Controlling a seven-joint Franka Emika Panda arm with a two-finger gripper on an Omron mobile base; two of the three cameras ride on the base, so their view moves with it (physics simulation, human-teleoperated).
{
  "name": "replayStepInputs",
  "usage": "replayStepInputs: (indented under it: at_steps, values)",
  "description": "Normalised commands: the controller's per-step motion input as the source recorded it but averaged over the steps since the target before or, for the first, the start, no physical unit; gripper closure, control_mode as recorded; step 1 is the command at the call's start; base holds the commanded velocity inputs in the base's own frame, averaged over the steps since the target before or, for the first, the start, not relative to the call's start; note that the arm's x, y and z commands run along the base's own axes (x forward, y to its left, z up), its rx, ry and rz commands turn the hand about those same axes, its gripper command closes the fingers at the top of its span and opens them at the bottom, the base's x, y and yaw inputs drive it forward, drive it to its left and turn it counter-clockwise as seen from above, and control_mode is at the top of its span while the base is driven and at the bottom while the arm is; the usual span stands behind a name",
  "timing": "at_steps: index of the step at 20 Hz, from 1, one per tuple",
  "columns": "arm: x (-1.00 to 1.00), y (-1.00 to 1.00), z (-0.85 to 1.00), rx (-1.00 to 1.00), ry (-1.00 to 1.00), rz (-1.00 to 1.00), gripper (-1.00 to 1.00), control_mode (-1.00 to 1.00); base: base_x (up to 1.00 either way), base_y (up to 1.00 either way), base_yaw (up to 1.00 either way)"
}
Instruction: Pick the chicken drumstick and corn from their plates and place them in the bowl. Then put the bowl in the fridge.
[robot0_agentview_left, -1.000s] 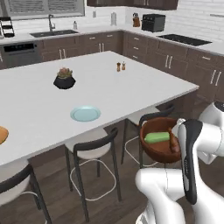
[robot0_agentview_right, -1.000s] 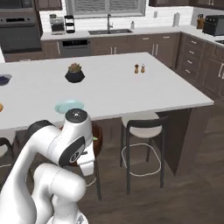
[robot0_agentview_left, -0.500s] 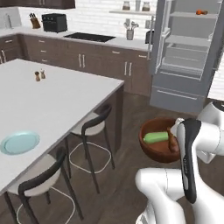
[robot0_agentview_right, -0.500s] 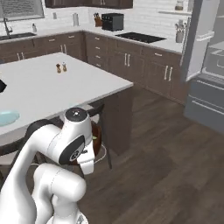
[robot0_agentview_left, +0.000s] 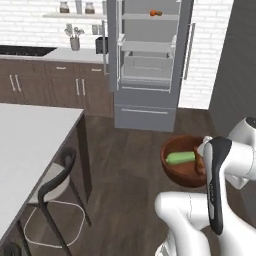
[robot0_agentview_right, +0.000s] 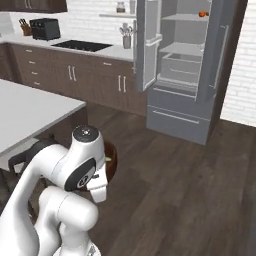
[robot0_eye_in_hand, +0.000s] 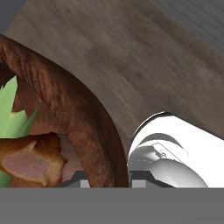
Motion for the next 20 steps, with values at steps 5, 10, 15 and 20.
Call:
replayStepInputs:
  at_steps: [5,10,15,20]
  values:
    - [0.00,0.00,0.00,0.00,0.00,0.00,1.00,1.00,1.00,0.00,-0.04]
    - [0.00,0.00,0.00,0.00,0.00,0.00,1.00,1.00,1.00,0.00,0.00]
    - [0.00,0.00,0.00,0.00,0.00,0.00,1.00,1.00,1.00,0.14,-0.01]
    - [0.00,0.00,0.00,0.00,0.00,0.00,1.00,1.00,1.00,0.39,-0.03]
